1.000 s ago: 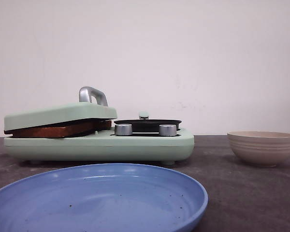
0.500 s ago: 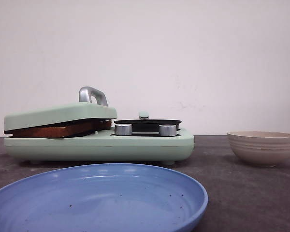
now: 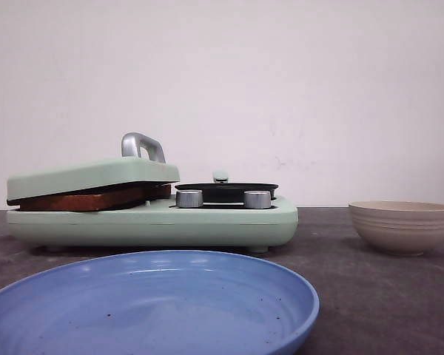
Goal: Make breakfast with bread and shrimp
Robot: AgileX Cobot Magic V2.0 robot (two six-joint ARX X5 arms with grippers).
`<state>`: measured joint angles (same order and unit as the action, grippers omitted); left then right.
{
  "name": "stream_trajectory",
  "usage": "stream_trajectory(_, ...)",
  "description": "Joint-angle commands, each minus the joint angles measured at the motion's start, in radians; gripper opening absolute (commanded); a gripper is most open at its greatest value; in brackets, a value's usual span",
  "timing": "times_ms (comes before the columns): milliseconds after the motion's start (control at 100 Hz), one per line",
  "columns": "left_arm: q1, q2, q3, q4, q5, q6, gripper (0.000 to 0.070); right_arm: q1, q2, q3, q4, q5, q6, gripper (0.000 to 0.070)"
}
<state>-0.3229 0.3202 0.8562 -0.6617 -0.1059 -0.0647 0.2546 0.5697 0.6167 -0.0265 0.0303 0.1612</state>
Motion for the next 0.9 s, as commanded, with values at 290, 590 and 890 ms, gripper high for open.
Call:
stream_trajectory(290,0.259,-0.218,-0.567,0.427,0.174,0.119,0.0000,0.003,0.002,0.011,0.004,0.003,-0.005,0.0010)
stream_trajectory(590,0.404,-0.305,-0.767,0.461,0.181,0.098,0.0000,0.003,0.002,0.011,0.004,0.003,-0.005,0.0010)
stream_trajectory(890,0.439,-0.317,-0.843,0.471,0.154,0.052,0.0000,0.003,0.002,0.011,0.003,0.003,-0.005,0.0010)
